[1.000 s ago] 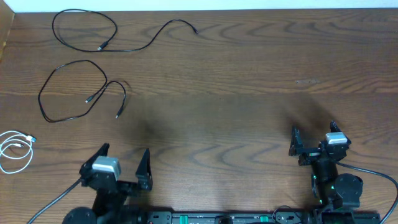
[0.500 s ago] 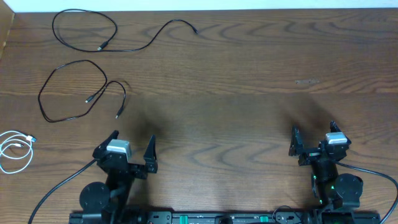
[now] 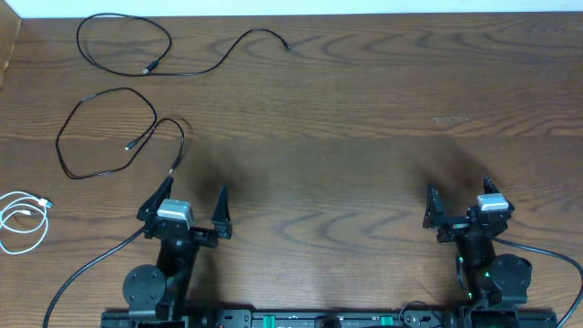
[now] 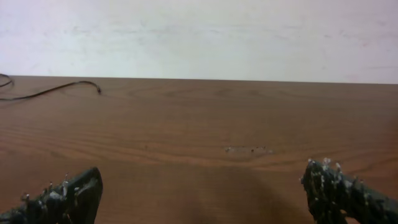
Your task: Untangle cables
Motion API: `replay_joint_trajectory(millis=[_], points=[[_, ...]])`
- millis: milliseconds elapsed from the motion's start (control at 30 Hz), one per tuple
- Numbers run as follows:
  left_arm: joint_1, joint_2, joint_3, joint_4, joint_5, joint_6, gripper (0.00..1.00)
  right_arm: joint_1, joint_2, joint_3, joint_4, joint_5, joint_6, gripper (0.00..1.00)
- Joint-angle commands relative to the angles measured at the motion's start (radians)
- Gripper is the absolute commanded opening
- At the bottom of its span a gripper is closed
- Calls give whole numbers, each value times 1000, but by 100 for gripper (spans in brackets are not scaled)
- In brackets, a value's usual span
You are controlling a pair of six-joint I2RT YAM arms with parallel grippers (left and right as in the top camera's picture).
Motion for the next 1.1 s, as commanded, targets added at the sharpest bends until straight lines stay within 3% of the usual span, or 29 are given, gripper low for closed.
replay_joint_trajectory(millis=[0,467,767,900,1067], points=[[4,-9,-55,71,-14,13,98,-4,-7,-1,-4,-7,-11,99],[4,-9,-190,272,-111,-85,98,-4,-6,-1,-4,-7,-11,99],[4,-9,-189,176,-111,-62,98,-4,-6,-1,-4,-7,-11,99],[4,-9,-189,43,-111,-45,98,-4,-6,-1,-4,-7,-11,99],[3,-9,-189,37,-108,-11,98,-4,-6,-1,-4,-7,-11,99]])
